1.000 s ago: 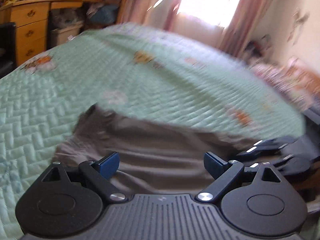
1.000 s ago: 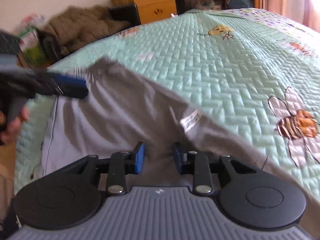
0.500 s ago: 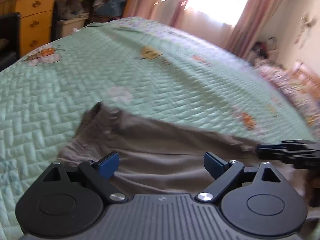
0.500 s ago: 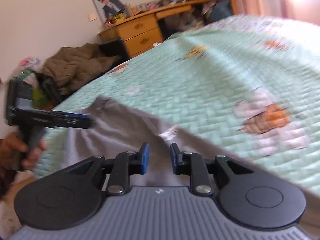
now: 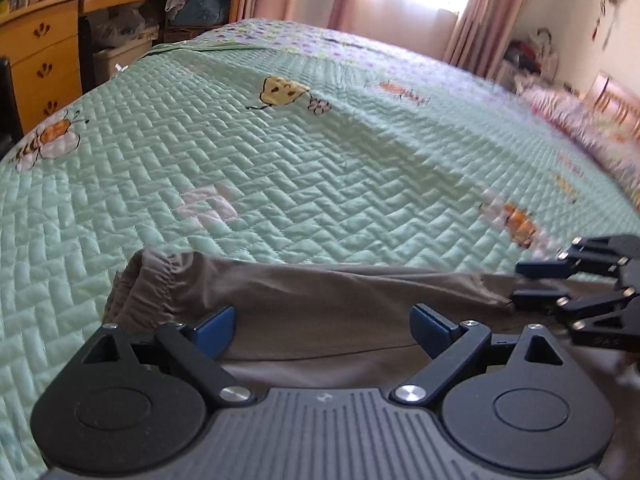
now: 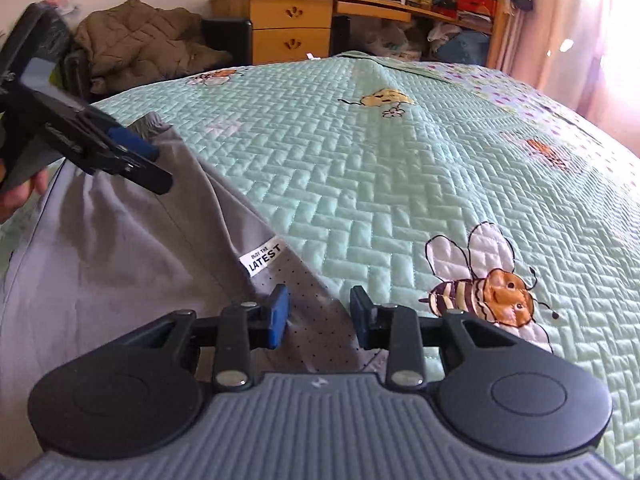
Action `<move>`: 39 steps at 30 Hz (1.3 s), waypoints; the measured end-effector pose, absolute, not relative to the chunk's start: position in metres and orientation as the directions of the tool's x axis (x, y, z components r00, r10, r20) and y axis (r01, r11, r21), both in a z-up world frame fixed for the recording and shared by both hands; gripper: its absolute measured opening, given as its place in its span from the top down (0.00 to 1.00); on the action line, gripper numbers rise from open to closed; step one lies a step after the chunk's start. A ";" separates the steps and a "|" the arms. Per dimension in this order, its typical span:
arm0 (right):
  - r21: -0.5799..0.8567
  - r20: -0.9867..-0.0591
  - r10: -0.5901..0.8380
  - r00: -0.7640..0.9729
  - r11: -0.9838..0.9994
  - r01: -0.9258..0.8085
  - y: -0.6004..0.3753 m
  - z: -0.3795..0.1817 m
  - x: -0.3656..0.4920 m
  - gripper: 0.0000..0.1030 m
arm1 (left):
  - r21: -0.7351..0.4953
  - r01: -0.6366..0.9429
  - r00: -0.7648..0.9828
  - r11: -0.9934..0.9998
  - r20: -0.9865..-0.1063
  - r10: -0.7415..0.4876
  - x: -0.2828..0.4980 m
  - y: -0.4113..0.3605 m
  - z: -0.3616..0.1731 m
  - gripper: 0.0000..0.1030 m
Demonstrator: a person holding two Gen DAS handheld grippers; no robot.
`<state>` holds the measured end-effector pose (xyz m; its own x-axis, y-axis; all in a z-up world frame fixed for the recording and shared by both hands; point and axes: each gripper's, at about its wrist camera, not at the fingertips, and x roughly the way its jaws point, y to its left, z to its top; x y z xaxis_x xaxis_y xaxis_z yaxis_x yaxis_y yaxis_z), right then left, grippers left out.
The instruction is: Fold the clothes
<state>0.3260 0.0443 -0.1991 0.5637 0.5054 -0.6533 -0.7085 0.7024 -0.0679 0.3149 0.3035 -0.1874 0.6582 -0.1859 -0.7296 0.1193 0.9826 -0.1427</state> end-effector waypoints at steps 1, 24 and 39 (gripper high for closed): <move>-0.083 -0.652 0.496 0.574 0.706 -0.704 0.045 -0.201 0.326 0.65 | -0.116 0.119 0.653 0.986 -0.739 -0.166 0.318 0.301 -0.190 0.09; 0.147 -0.582 0.538 0.609 0.807 -0.573 0.021 -0.182 0.293 0.61 | -0.312 0.073 0.731 0.947 -0.630 -0.264 0.280 0.333 -0.151 0.09; 0.084 -0.645 0.486 0.590 0.812 -0.577 0.005 -0.201 0.188 0.61 | -0.227 0.130 0.665 0.965 -0.702 -0.254 0.204 0.287 -0.175 0.08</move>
<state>0.1879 0.0051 -0.2010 0.5897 0.4860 -0.6451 -0.5772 0.8122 0.0842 0.2037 0.2872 -0.1745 0.6648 -0.2542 -0.7024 0.1295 0.9653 -0.2268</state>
